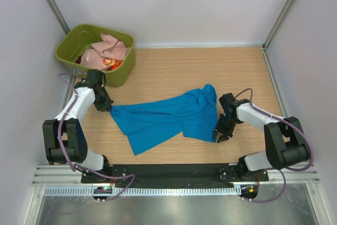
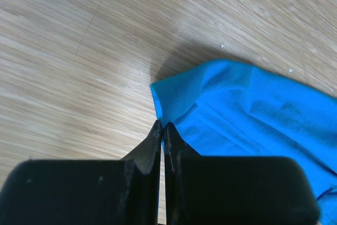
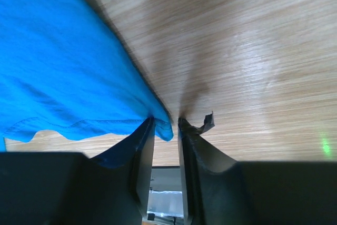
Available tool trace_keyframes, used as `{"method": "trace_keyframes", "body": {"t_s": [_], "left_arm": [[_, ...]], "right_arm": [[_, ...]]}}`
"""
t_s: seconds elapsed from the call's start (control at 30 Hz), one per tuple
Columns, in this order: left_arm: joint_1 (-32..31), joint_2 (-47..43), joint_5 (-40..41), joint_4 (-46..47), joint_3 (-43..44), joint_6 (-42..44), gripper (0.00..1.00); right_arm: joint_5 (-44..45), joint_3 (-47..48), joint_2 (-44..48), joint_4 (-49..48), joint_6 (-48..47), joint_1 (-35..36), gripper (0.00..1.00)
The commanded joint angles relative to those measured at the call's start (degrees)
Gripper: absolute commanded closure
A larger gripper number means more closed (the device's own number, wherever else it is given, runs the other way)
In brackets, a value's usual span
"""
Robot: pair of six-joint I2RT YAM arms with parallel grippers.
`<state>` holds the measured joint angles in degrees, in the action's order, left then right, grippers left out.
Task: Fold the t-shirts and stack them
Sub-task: Flatten the tshirt out
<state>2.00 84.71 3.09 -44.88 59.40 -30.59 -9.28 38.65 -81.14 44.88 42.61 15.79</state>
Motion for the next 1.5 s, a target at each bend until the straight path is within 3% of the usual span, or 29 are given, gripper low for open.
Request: {"method": "trace_keyframes", "body": {"t_s": [0.0,0.1,0.3,0.57,0.87,1.07,1.27,1.47], "left_arm": [[-0.07,-1.65,-1.33,-0.64,0.19,1.23,1.0],[-0.07,-1.82,-1.68,-0.73,0.19,1.23,1.0],[-0.07,-3.14,-1.86,-0.73,-0.6,1.14,1.0],[-0.07,-6.04,-2.21,-3.1,1.07,0.79,1.0],[-0.15,-12.81,-4.31,-6.44,7.13,-1.31,1.0],[-0.07,-17.81,-6.17,-8.9,10.83,-3.42,1.0],[-0.24,-20.37,-9.59,-8.82,17.22,-6.84,1.0],[-0.42,-21.51,-12.85,-1.7,24.61,-10.54,1.0]], "right_arm": [[3.92,-1.83,-1.82,-4.71,1.16,0.03,0.7],[3.66,-1.56,-2.88,-5.24,1.51,0.12,0.72],[5.41,-1.39,-3.06,-7.09,2.13,0.12,0.99],[7.87,10.9,5.98,-2.53,2.57,-1.9,0.99],[9.01,36.73,8.72,2.4,3.53,-14.11,0.99],[11.39,53.79,8.11,6.09,3.71,-16.93,0.99],[12.88,65.65,7.93,2.76,1.95,-17.46,0.99],[14.72,68.66,10.38,-5.84,-0.95,-17.46,0.99]]}}
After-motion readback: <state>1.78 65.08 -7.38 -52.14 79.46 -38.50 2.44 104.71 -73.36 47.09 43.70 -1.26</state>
